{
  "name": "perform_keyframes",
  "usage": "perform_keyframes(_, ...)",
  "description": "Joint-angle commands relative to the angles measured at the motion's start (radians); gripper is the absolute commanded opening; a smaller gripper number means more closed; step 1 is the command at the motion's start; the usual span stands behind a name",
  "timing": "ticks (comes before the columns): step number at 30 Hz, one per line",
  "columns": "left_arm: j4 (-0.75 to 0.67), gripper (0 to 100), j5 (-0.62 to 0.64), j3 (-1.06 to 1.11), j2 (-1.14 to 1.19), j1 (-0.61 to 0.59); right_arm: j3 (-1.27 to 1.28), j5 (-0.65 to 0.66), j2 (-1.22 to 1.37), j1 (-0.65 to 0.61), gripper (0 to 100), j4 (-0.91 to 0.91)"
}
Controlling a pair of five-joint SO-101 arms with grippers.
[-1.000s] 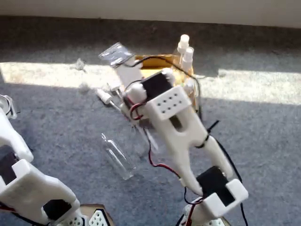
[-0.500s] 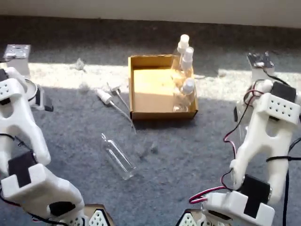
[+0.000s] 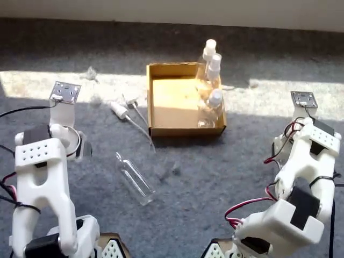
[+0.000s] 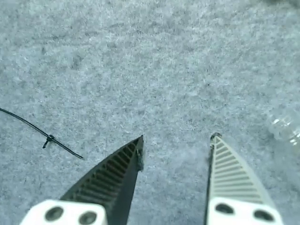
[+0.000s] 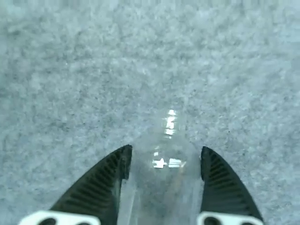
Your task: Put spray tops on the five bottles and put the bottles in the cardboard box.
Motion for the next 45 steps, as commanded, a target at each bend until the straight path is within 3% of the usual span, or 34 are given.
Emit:
perform_keyframes(1, -0.021, 22, 0.049, 0.031, -0.038, 0.061, 0.012, 0.008, 0.019, 0.021, 19.5, -0.004)
perform_keyframes(7, -0.029, 22, 0.095, 0.074, -0.044, 0.12, 0.012, 0.008, 0.016, 0.031, 19.5, 0.067)
perform_keyframes(19, -0.1, 22, 0.092, 0.124, -0.044, 0.117, -0.041, 0.003, 0.019, 0.033, 19.5, 0.097)
perform_keyframes(25, -0.1, 22, 0.095, 0.124, -0.044, 0.119, -0.15, -0.014, -0.012, 0.021, 19.4, 0.232)
perform_keyframes(29, -0.1, 22, 0.095, 0.111, -0.044, 0.122, -0.202, -0.046, -0.041, 0.019, 11.0, 0.245)
perform_keyframes(33, -0.095, 22, 0.103, 0.016, -0.036, 0.116, -0.211, -0.049, -0.071, 0.007, 4.8, 0.246)
perform_keyframes(38, -0.089, 22, 0.207, -0.162, -0.033, 0.12, -0.206, -0.094, -0.214, -0.036, 3.6, 0.246)
perform_keyframes(45, 0.02, 22, 0.262, -0.381, 0.113, 0.162, -0.102, -0.118, -0.443, -0.145, 0.5, 0.239)
